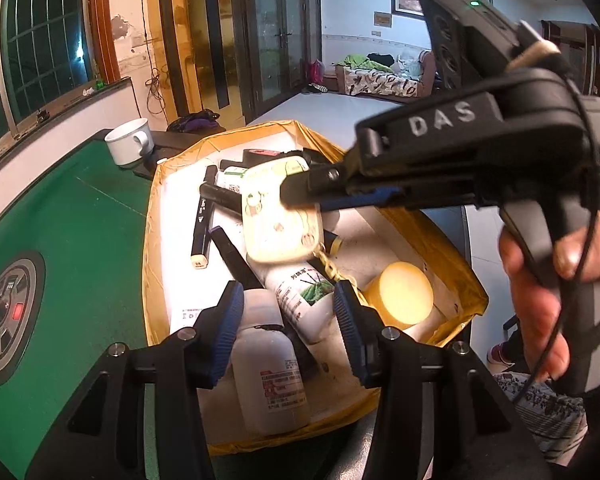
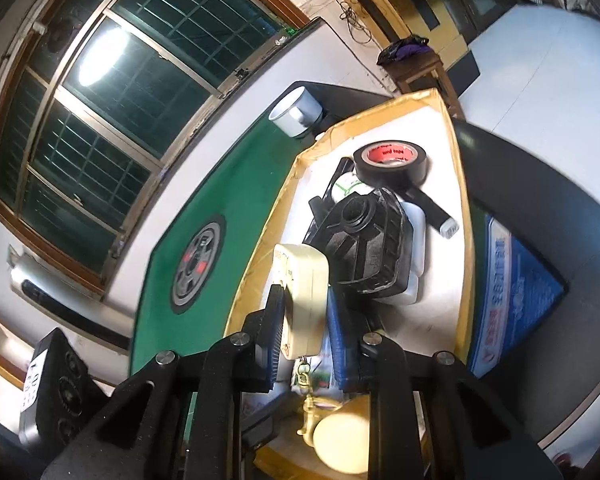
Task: Organize rigid objects
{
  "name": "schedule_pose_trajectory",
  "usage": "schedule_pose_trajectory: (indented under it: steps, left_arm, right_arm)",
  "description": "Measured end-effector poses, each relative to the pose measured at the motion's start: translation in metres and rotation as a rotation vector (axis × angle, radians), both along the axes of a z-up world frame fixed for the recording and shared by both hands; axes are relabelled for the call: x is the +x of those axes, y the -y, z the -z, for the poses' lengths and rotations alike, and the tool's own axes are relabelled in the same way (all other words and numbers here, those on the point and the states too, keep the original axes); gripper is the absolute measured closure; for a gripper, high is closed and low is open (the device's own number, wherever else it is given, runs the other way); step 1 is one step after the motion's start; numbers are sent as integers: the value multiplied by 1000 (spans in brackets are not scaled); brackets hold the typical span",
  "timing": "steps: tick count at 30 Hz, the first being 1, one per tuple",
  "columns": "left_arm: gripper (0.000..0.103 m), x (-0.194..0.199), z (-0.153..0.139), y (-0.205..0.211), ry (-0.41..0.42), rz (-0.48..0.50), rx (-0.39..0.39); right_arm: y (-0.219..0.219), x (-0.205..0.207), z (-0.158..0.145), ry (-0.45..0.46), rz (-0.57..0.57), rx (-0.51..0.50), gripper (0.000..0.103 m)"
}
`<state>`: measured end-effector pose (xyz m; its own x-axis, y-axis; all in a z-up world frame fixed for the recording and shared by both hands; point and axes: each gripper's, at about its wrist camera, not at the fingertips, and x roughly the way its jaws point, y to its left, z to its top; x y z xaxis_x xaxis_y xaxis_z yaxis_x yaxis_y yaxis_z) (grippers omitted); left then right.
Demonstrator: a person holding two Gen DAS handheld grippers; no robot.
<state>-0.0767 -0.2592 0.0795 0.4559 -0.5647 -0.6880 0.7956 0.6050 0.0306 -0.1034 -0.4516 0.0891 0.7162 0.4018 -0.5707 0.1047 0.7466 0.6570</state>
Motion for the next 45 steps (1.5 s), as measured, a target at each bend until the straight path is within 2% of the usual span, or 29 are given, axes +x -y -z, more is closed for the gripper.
schedule_pose_trajectory:
  steps: [4,12,18,24,28,30,33,35,39,41,43,45]
  left_arm:
    - [58,-2,0,-3,-4,5,-3]
    - [58,-4,-3,-11,-1,-13,-21]
    - [58,-4,-5,-18,-1,-25,-40]
    - [58,-5,-7,-22,5,-29,-50]
    - [57,-12,-11,-26,64,-80,-40]
    - [57,-16,-14,-31,86,-125,-48]
    - [49,-20,-17,-45,74,-172,-94]
    - [48,-23,-21,-55,93,-236,-111]
    - [45,-26,-24,-76,83,-327,-116]
    - [45,-30,-21,-89,79,-359,-126]
    - [44,-33,-18,-97,72,-391,-106]
    - [44,-38,-19,-108,75,-395,-138]
  right_arm:
    - [6,8,-1,-16,18,-18,84]
    - [2,16,-5,-66,22,-128,83]
    - [0,1,-5,-93,30,-152,81]
    - [-7,-13,-8,-103,34,-175,72]
    - [-15,-30,-20,-81,46,-215,69]
    - [-22,-41,-29,-61,54,-251,62]
    - [-39,-60,-44,-16,120,-360,48]
    - [-54,-78,-52,19,183,-452,36]
    - [-81,-114,-56,62,323,-626,30]
    - [-96,-135,-52,76,408,-698,19]
    - [-112,-154,-48,126,426,-713,18]
    - [-135,-169,-44,194,417,-765,16]
